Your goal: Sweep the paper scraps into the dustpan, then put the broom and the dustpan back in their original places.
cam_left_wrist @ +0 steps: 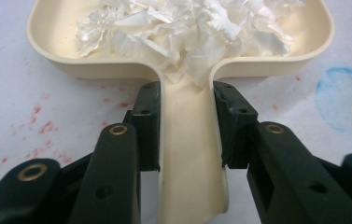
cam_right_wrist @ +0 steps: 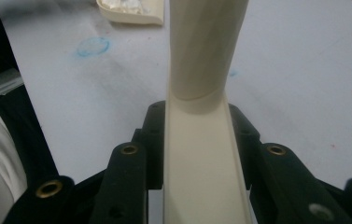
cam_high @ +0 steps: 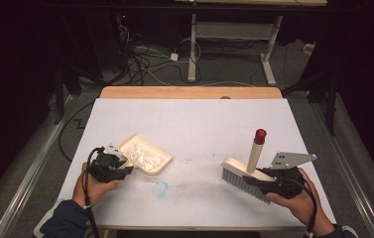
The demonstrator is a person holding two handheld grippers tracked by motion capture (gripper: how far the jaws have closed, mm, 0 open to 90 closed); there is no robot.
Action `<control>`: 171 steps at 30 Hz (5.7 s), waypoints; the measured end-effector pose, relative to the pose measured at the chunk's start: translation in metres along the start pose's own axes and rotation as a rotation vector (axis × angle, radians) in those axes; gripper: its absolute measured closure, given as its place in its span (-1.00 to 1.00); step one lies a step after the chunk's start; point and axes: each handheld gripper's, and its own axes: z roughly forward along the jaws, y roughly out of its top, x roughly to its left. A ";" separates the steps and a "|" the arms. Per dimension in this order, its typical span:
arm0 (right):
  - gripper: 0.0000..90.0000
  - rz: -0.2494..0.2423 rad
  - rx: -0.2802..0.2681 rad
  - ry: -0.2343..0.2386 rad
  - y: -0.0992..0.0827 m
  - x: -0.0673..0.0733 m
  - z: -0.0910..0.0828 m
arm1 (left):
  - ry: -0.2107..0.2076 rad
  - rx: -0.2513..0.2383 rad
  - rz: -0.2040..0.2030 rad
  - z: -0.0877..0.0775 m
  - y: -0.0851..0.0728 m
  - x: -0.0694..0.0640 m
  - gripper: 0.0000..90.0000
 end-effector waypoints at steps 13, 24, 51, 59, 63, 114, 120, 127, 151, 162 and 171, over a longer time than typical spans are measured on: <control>0.50 0.036 0.029 0.001 -0.016 -0.004 -0.019 | 0.041 -0.013 -0.047 -0.006 -0.007 0.009 0.41; 0.50 0.046 0.082 0.005 -0.020 -0.010 -0.026 | 0.084 -0.031 -0.119 -0.015 -0.022 0.019 0.41; 0.43 0.067 0.200 0.057 -0.010 -0.075 0.002 | 0.189 -0.066 -0.232 -0.003 -0.016 0.030 0.41; 0.39 0.106 0.200 0.072 -0.004 -0.099 0.015 | 0.165 -0.057 -0.255 0.005 -0.011 0.022 0.38; 0.35 0.116 0.206 0.077 -0.002 -0.107 0.022 | 0.127 -0.067 -0.255 0.005 -0.012 0.016 0.33; -0.01 0.171 -0.081 -0.334 0.012 -0.121 0.052 | 0.150 -0.255 0.104 -0.017 -0.023 -0.010 -0.27; -0.06 0.171 -0.122 -0.353 0.016 -0.114 0.048 | 0.162 -0.284 0.163 -0.017 -0.024 -0.020 -0.37; -0.18 0.145 -0.155 -0.360 0.022 -0.104 0.047 | 0.147 -0.315 0.191 -0.016 -0.025 -0.024 -0.43; -0.38 0.071 -0.203 -0.351 0.032 -0.074 0.042 | 0.118 -0.338 0.313 -0.017 -0.032 -0.038 -0.56; -0.50 0.017 -0.219 -0.377 0.035 -0.052 0.036 | 0.122 -0.333 0.351 -0.019 -0.039 -0.042 -0.58; -0.52 -0.019 -0.237 -0.377 0.026 -0.034 0.026 | 0.130 -0.335 0.371 -0.018 -0.039 -0.045 -0.58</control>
